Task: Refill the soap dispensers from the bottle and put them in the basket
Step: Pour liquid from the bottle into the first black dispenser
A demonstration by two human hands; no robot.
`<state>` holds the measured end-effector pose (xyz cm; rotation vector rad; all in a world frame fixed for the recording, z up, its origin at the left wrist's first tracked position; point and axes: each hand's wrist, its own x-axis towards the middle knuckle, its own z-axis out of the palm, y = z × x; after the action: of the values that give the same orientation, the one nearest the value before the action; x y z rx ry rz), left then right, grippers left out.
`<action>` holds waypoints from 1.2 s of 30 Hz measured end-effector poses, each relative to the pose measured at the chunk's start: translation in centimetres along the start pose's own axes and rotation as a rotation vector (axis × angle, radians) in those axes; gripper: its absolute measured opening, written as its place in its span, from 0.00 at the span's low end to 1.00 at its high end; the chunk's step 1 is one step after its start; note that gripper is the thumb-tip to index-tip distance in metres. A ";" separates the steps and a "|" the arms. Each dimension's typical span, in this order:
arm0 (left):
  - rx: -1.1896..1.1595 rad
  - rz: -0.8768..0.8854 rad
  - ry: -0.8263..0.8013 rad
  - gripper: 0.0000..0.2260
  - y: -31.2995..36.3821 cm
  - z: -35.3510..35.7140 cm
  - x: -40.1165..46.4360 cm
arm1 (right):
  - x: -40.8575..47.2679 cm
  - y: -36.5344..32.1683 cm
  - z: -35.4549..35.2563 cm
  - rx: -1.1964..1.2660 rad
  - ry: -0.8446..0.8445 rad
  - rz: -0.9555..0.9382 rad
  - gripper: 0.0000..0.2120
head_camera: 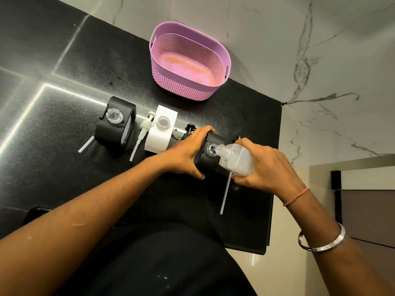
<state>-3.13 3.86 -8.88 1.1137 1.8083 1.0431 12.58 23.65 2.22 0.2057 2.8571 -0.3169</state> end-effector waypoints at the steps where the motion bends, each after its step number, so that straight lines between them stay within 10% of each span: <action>1: 0.000 0.002 0.001 0.56 0.0 0.0 0.0 | 0.0 0.0 0.0 0.001 -0.005 0.004 0.36; 36: -0.022 0.010 -0.002 0.56 -0.3 0.1 0.1 | -0.1 -0.6 -0.7 0.008 -0.047 0.021 0.37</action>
<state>-3.19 3.93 -9.26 1.1118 1.7873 1.0649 12.39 23.20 3.08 0.2263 2.8061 -0.3251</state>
